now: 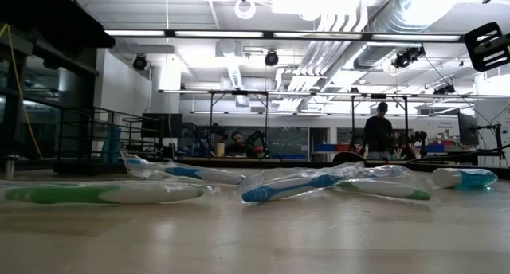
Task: Pick & Place toothbrushing station
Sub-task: Put the blue mouthwash into the black wire organizer
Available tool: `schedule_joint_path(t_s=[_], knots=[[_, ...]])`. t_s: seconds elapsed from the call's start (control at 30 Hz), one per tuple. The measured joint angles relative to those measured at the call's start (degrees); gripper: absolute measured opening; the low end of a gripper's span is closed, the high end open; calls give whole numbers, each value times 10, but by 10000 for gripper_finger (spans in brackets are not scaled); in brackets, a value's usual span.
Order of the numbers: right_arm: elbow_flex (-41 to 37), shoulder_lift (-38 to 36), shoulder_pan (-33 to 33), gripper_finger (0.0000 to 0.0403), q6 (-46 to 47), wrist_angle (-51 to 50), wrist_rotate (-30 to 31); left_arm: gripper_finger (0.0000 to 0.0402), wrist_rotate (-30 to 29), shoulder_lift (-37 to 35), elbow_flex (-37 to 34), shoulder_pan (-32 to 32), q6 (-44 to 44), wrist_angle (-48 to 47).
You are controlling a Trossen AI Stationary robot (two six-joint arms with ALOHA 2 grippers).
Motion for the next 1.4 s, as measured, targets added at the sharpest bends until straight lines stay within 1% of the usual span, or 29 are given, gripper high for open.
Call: schedule_joint_path(t_s=[0.17,0.43,0.97,1.13,1.4], knots=[[0,0,0,2,0,0,0,127,32,0,0,-27,0,8],[0,0,0,2,0,0,0,127,35,0,0,-60,0,10],[0,0,0,2,0,0,0,127,31,0,0,-60,-2,25],[0,0,0,2,0,0,0,127,60,0,0,-61,-2,26],[0,0,0,2,0,0,0,127,62,0,0,-61,-2,27]])
